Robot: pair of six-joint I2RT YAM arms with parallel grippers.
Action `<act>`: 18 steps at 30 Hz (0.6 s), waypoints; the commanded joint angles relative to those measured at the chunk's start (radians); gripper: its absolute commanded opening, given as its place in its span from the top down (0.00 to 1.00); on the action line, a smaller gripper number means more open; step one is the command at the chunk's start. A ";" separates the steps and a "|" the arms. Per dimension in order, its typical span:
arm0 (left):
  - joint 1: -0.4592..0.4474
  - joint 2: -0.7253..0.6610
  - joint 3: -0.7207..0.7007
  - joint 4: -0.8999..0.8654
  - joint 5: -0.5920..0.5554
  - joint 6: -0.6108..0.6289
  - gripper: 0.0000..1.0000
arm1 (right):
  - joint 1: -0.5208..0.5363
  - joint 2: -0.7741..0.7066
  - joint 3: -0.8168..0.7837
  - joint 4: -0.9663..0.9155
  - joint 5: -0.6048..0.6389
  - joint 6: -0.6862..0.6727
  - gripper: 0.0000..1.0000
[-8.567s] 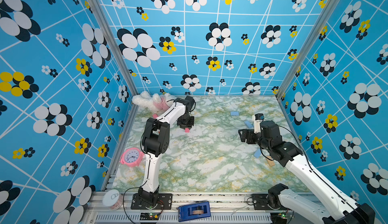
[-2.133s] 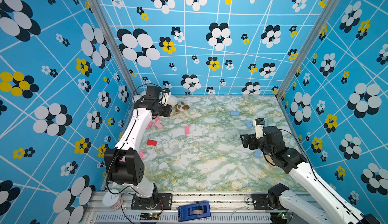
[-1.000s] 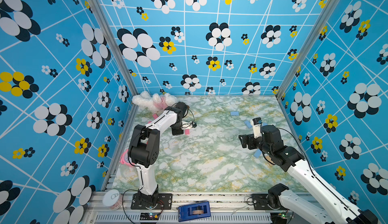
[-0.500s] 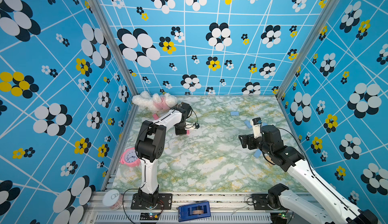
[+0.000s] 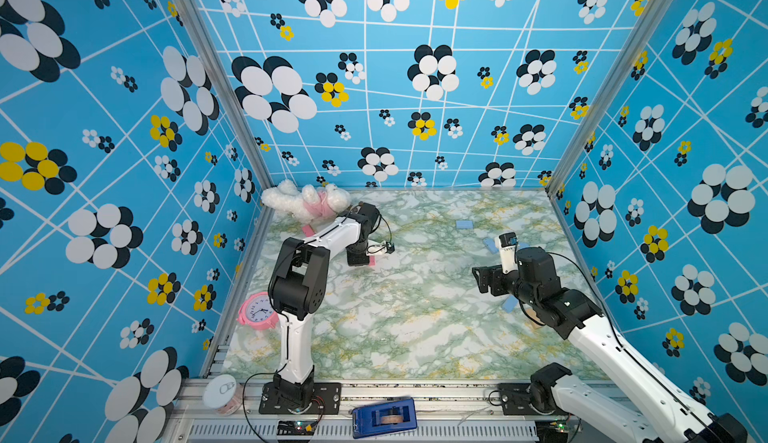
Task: Assemble the letter t with building blocks
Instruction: Assemble the building block at the center of the board.
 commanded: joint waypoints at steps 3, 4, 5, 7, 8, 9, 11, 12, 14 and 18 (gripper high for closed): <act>-0.011 0.024 -0.014 0.001 -0.004 0.020 0.98 | 0.008 0.005 0.013 0.022 -0.011 -0.006 0.05; -0.012 0.026 -0.016 0.001 -0.003 0.019 0.98 | 0.009 0.005 0.014 0.022 -0.010 -0.006 0.05; -0.015 0.028 -0.018 -0.002 -0.004 0.020 0.97 | 0.009 0.005 0.013 0.021 -0.009 -0.006 0.05; -0.018 0.031 -0.030 0.000 -0.005 0.022 0.96 | 0.009 0.002 0.015 0.020 -0.010 -0.004 0.05; -0.021 0.029 -0.036 0.001 -0.005 0.022 0.96 | 0.009 0.000 0.013 0.018 -0.009 -0.006 0.05; -0.021 0.028 -0.041 0.003 -0.004 0.022 0.95 | 0.009 -0.002 0.013 0.018 -0.008 -0.006 0.05; -0.022 0.025 -0.047 0.003 -0.003 0.019 0.94 | 0.008 -0.005 0.012 0.017 -0.007 -0.006 0.05; -0.022 0.023 -0.046 -0.002 -0.001 0.018 0.94 | 0.009 -0.006 0.012 0.017 -0.006 -0.006 0.05; -0.023 0.022 -0.050 -0.002 -0.001 0.016 0.92 | 0.008 -0.005 0.012 0.018 -0.008 -0.005 0.05; -0.031 0.025 -0.049 -0.002 0.001 0.004 0.89 | 0.009 -0.003 0.010 0.022 -0.008 -0.004 0.05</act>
